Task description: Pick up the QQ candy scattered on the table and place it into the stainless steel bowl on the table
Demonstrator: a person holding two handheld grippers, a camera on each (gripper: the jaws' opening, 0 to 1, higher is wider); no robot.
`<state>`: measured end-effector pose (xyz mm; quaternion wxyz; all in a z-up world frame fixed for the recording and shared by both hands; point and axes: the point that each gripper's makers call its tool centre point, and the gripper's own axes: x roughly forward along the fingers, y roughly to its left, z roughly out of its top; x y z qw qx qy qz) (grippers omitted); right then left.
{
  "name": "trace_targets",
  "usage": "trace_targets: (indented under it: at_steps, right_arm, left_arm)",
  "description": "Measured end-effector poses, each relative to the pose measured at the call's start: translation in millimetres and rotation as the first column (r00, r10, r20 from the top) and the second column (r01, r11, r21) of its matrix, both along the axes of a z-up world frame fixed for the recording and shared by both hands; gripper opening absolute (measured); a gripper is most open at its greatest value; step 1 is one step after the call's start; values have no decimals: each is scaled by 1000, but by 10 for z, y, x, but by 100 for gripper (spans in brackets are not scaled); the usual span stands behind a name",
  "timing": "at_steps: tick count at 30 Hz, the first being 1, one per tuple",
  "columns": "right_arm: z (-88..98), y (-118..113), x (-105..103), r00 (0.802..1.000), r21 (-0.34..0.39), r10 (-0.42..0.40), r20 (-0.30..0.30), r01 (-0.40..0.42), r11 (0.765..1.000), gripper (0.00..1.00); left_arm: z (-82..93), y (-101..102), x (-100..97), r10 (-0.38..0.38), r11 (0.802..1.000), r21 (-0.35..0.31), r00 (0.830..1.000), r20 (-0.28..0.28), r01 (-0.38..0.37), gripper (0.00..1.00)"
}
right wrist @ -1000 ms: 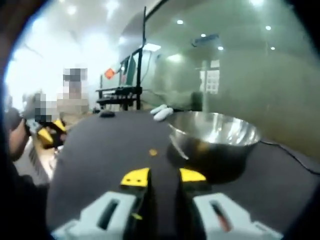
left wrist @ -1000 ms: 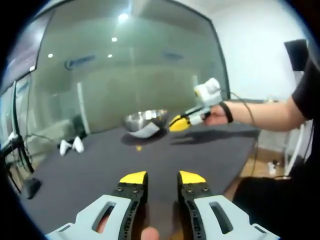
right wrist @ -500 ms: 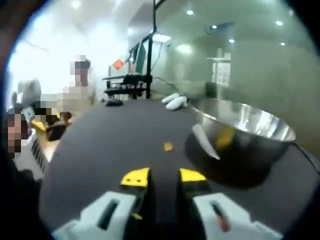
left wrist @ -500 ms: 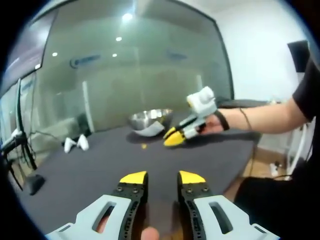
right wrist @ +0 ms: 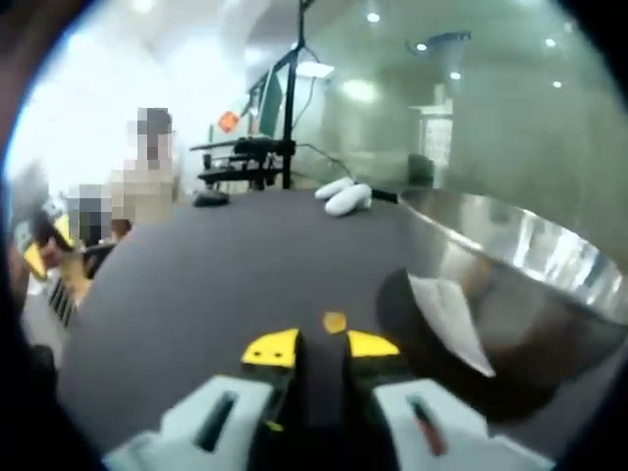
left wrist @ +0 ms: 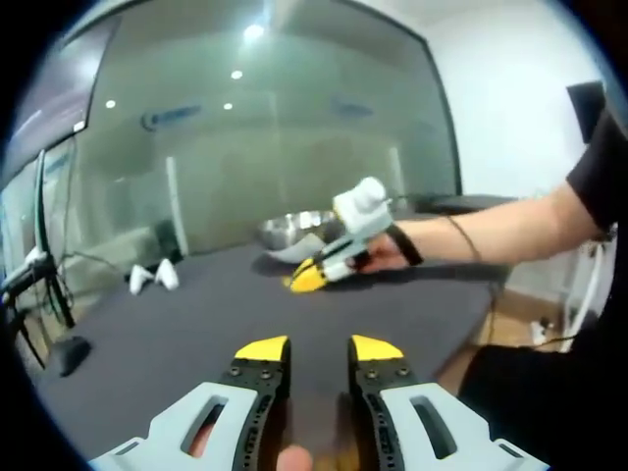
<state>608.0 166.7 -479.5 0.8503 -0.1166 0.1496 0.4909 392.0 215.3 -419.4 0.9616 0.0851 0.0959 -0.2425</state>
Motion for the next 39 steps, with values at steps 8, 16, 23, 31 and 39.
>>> trace_targets:
  at_steps: [8, 16, 23, 31, 39]
  right_arm:
    - [2, 116, 61, 1000, 10, -7, 0, 7, 1000, 17]
    - [-2, 163, 120, 1000, 17, -12, 15, 12, 1000, 15]
    - [-2, 147, 139, 999, 37, -34, 0, 34, 999, 11]
    - [-10, 160, 184, 999, 28, -43, 13, 43, 999, 9]
    - [73, 136, 124, 999, 49, -39, 25, 38, 998, 9]
  left_arm:
    - [25, 31, -6, 7, 1000, 3, 1000, 1, -7, 25]
    - [76, 117, -1, 22, 1000, 10, 1000, 5, -22, 25]
    - [37, 28, -10, 4, 1000, 26, 1000, -2, -4, 25]
    - [44, 83, 5, 20, 999, 36, 1000, 1, -20, 25]
    - [23, 124, 11, 14, 999, 33, 1000, -3, -14, 25]
